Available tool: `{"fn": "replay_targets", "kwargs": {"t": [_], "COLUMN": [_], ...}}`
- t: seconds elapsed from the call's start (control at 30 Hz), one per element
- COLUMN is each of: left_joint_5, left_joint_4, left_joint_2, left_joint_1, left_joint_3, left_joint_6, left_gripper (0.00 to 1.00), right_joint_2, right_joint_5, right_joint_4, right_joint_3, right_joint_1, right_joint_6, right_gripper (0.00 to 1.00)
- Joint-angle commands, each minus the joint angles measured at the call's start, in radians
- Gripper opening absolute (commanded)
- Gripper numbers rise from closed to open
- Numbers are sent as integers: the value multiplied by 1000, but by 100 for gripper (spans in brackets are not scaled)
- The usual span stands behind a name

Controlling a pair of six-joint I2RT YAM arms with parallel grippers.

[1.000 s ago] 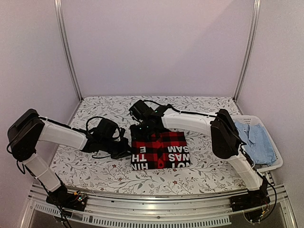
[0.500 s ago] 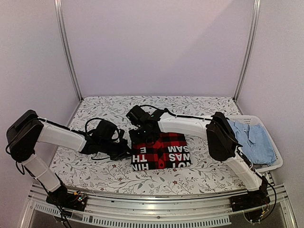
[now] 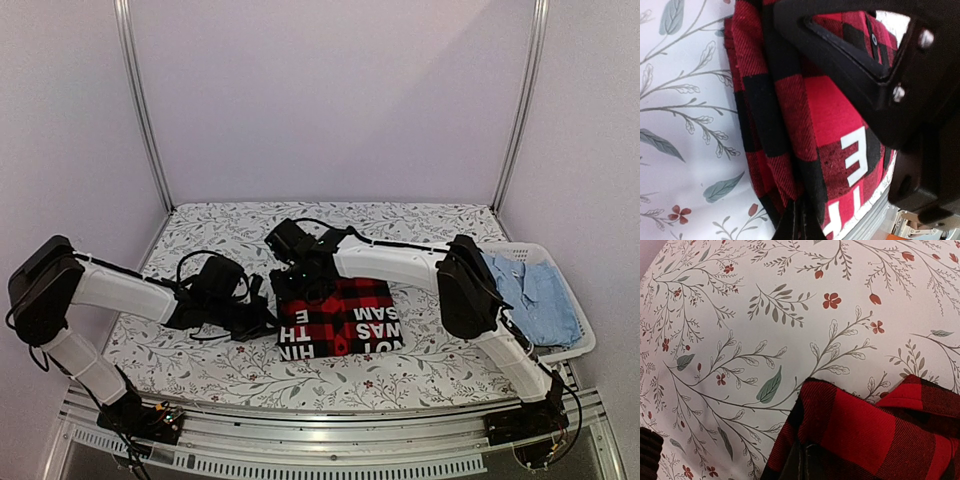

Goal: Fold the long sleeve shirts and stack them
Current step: Smooth out the square-folded shirt at the center of the board.

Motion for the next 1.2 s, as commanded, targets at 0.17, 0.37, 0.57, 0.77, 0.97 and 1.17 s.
{"fn": "replay_targets", "kwargs": {"t": [0.17,0.37,0.57,0.77,0.97,1.17], "left_joint_5": [26,27,32,36,40,44], "left_joint_4": [-4,10,33,52,69,67], "left_joint_2": [-73,-66,-36,-14,-7,-14], "left_joint_1": [-31,-44,-68,-96,-110,-111], "left_joint_3": [-40,-67,-75,-74,-105,-119], "left_joint_6": [5,-1,-9,-21,-41,-46], "left_gripper": [0,0,0,0,0,2], "right_joint_2": [-89,-93,-91,-75,-27,17], "right_joint_5": [7,6,2,-13,-57,-153], "right_joint_4": [61,87,100,115,134,161], "right_joint_3": [23,25,26,29,29,28], "right_joint_1": [3,0,-7,-17,-32,-37], "right_joint_6": [30,38,45,46,59,77], "right_gripper": [0,0,0,0,0,0]}}
